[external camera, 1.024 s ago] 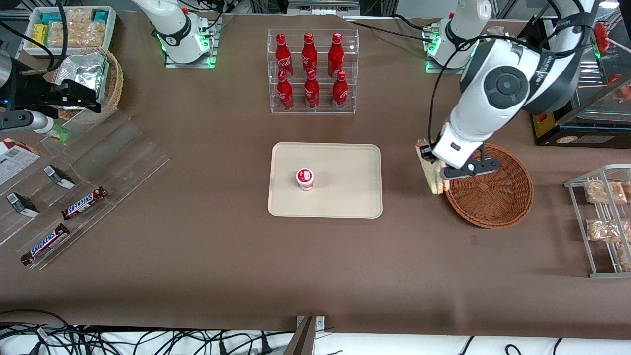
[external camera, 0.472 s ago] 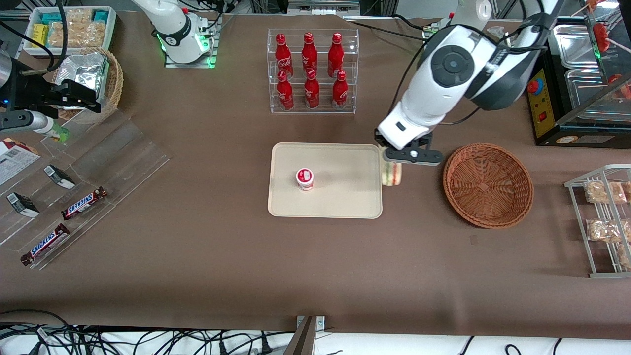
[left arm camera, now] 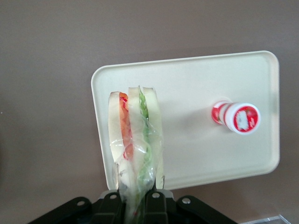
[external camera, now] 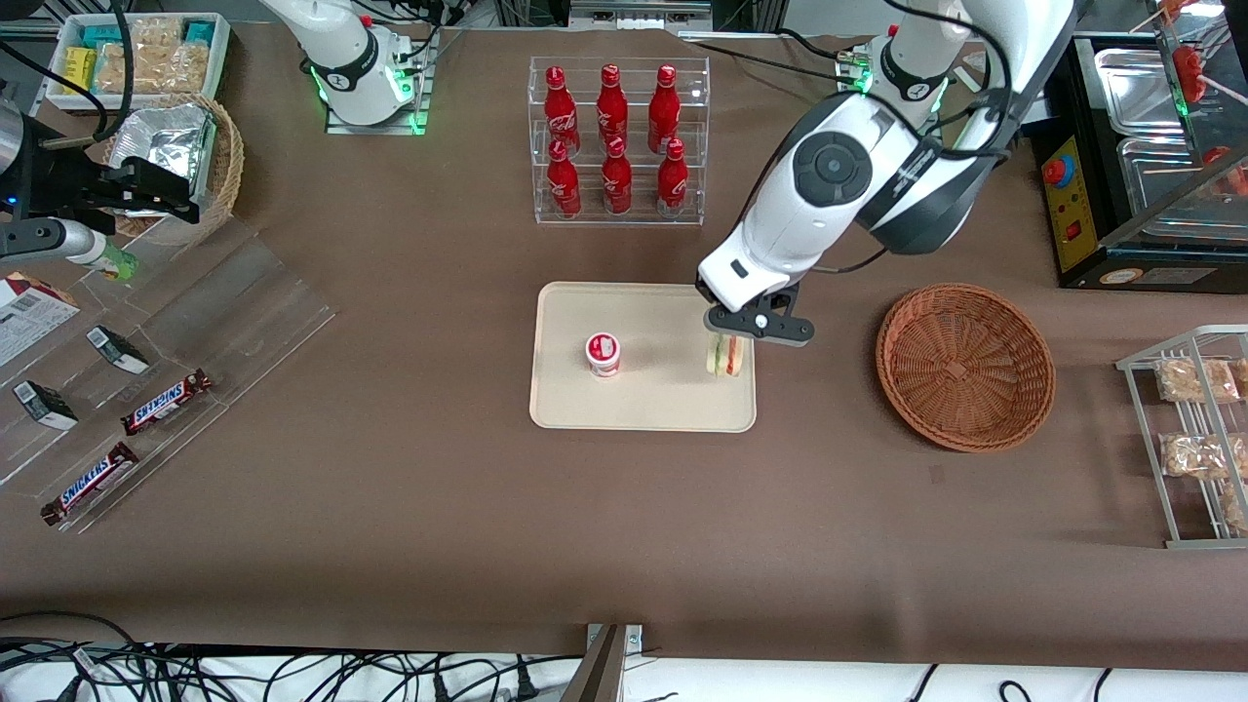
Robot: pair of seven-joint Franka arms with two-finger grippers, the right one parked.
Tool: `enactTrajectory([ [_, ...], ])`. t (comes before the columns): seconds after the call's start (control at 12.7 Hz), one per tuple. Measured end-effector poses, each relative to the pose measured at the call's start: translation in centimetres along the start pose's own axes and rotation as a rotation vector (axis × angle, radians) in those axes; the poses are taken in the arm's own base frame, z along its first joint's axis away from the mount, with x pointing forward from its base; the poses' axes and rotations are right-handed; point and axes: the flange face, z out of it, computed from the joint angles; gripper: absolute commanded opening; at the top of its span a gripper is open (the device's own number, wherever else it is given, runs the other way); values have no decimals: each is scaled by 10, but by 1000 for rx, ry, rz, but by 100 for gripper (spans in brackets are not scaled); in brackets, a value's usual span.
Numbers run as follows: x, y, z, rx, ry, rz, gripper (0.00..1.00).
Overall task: Place sandwich from basket to tray
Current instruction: 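Lift the sandwich and carry it over the cream tray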
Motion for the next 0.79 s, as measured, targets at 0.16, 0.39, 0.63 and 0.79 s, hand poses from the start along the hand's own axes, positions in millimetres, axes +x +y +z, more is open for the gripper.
enactTrajectory([
  [0.16, 0, 9, 38, 40, 4, -29, 0],
  [0.39, -3, 21, 84, 78, 10, -41, 0],
  [0.63, -4, 19, 108, 90, -8, -27, 0],
  [0.79, -5, 19, 119, 111, -5, -14, 0],
])
